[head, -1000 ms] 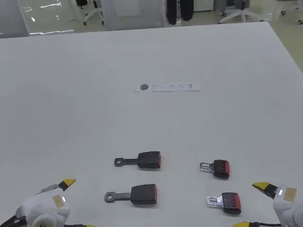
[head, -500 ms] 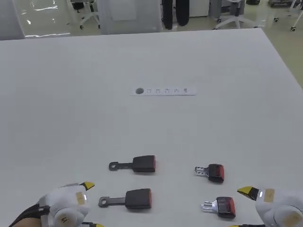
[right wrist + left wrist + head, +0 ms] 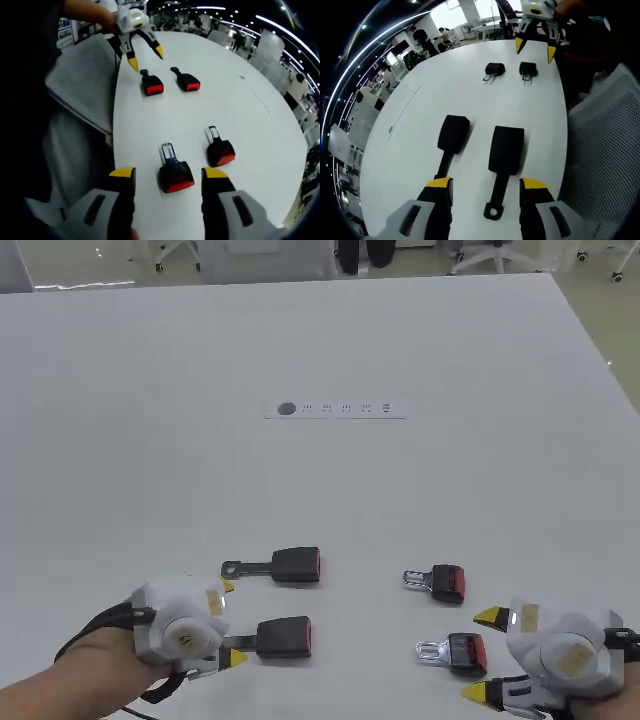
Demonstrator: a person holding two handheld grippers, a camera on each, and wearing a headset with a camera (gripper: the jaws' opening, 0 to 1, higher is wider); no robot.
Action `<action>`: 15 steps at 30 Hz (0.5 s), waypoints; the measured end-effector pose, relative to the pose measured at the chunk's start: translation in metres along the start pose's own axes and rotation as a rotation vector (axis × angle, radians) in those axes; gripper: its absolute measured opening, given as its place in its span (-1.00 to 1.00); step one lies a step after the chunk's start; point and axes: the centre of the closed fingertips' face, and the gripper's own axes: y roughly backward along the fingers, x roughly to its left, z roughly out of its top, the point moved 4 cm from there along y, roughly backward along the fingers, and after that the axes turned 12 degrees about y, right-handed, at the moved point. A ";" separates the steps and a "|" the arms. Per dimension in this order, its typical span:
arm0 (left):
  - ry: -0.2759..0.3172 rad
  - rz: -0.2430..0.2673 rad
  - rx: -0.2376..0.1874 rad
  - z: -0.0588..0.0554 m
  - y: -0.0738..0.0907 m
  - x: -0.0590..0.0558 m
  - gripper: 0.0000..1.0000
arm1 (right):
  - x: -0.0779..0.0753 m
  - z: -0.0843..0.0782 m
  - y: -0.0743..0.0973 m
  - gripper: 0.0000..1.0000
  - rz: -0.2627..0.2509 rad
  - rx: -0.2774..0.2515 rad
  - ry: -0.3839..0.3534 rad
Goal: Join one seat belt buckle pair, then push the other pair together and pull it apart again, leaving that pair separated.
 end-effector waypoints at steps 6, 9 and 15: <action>-0.072 -0.064 0.055 0.006 -0.019 -0.008 0.04 | -0.004 -0.010 -0.010 0.03 0.034 0.026 0.044; -0.074 -0.109 0.066 0.009 -0.026 -0.013 -0.06 | -0.005 -0.016 -0.013 0.01 0.056 0.040 0.052; -0.175 -0.150 0.121 0.007 -0.037 -0.016 -0.18 | -0.004 -0.022 -0.021 -0.10 0.093 0.040 0.069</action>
